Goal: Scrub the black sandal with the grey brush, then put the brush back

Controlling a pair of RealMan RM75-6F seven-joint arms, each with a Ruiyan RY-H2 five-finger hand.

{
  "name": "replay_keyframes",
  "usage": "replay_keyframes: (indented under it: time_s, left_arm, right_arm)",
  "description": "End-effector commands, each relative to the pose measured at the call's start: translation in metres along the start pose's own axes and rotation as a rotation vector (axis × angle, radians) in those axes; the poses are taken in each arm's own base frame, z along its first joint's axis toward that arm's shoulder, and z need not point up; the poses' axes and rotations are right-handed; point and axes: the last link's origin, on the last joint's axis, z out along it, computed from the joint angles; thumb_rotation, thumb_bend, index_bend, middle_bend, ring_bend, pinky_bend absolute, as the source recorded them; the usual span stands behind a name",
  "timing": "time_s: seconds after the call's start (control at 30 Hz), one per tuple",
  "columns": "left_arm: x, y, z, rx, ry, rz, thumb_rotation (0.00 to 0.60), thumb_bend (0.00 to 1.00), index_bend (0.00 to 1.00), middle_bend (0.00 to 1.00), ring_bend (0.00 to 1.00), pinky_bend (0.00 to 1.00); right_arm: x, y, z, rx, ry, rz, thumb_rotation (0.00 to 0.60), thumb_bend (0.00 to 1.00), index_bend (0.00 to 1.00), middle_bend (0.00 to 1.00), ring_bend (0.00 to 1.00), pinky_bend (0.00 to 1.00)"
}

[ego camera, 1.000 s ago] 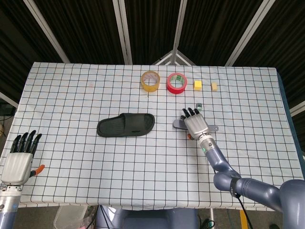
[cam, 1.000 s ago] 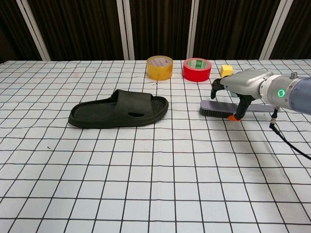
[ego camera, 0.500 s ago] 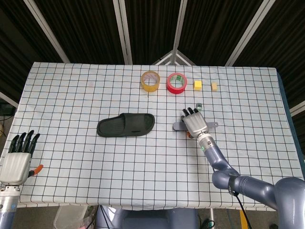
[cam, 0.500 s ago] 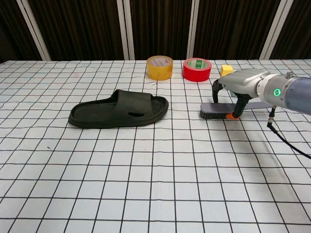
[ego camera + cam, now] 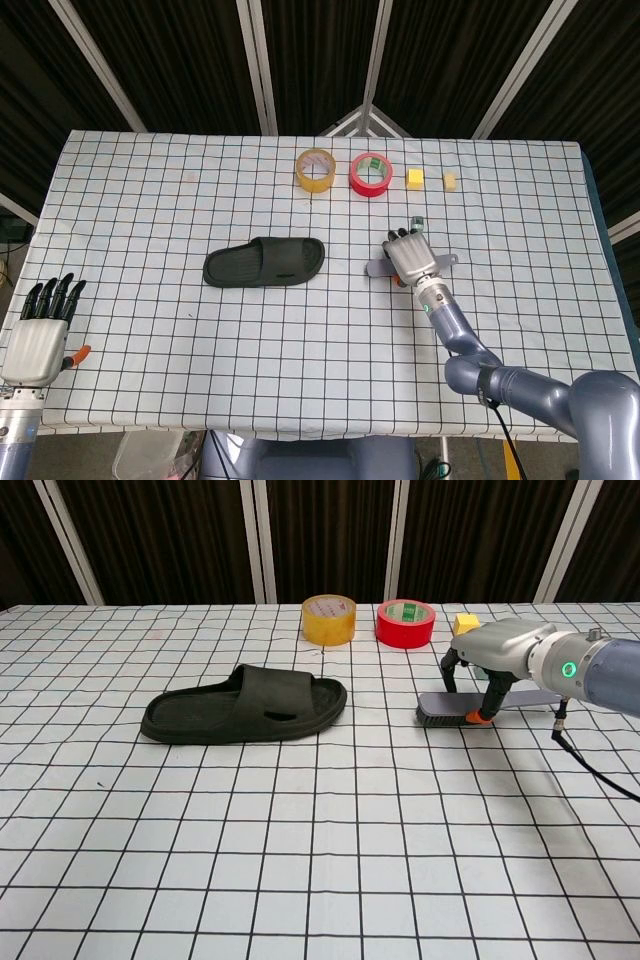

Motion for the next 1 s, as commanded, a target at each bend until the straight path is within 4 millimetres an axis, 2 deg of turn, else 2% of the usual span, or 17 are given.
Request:
replay_keyframes:
  time_s: [0.03,0.13,0.23,0.33,0.63,0.67,0.8,1.0]
  left_arm:
    - [-0.001,0.001,0.0,-0.007,-0.003,0.001,0.6,0.12,0.0,0.0,0.0,0.06]
    - [-0.005,0.013,0.005,-0.097,-0.028,-0.012,0.6,0.2,0.0,0.0,0.0,0.06]
    - [-0.007,0.021,0.01,-0.163,-0.035,-0.041,0.6,0.37,0.0,0.0,0.0,0.07]
    - [-0.009,0.041,0.021,-0.252,-0.061,-0.067,0.6,0.47,0.0,0.0,0.0,0.09]
    - [-0.002,0.085,0.056,-0.366,-0.124,-0.073,0.6,0.48,0.0,0.02,0.0,0.11]
    - [0.002,0.103,0.065,-0.413,-0.12,-0.071,0.6,0.48,0.0,0.02,0.0,0.11]
    - [0.001,0.137,0.086,-0.46,-0.158,-0.027,0.6,0.49,0.0,0.02,0.0,0.11]
    - [-0.004,0.158,0.103,-0.447,-0.207,0.002,0.6,0.5,0.0,0.02,0.0,0.11]
  right_arm:
    - [0.0,0.0,0.0,0.001,0.009,-0.001,0.6,0.39,0.57,0.38,0.35,0.42]
    - [0.0,-0.003,-0.002,0.018,0.022,-0.004,0.6,0.45,0.6,0.42,0.39,0.45]
    - [0.001,-0.005,-0.004,0.031,0.033,0.001,0.6,0.47,0.61,0.44,0.41,0.47]
    - [0.008,-0.009,-0.007,0.053,0.058,-0.011,0.6,0.47,0.61,0.45,0.42,0.47]
    - [0.025,-0.024,-0.015,0.102,0.099,-0.023,0.6,0.47,0.61,0.45,0.42,0.47]
    - [0.031,-0.033,-0.017,0.127,0.114,-0.02,0.6,0.47,0.61,0.45,0.42,0.47]
    - [0.047,-0.051,-0.02,0.16,0.149,-0.011,0.6,0.47,0.62,0.45,0.42,0.5]
    - [0.063,-0.071,-0.018,0.175,0.188,-0.001,0.6,0.47,0.63,0.46,0.43,0.5]
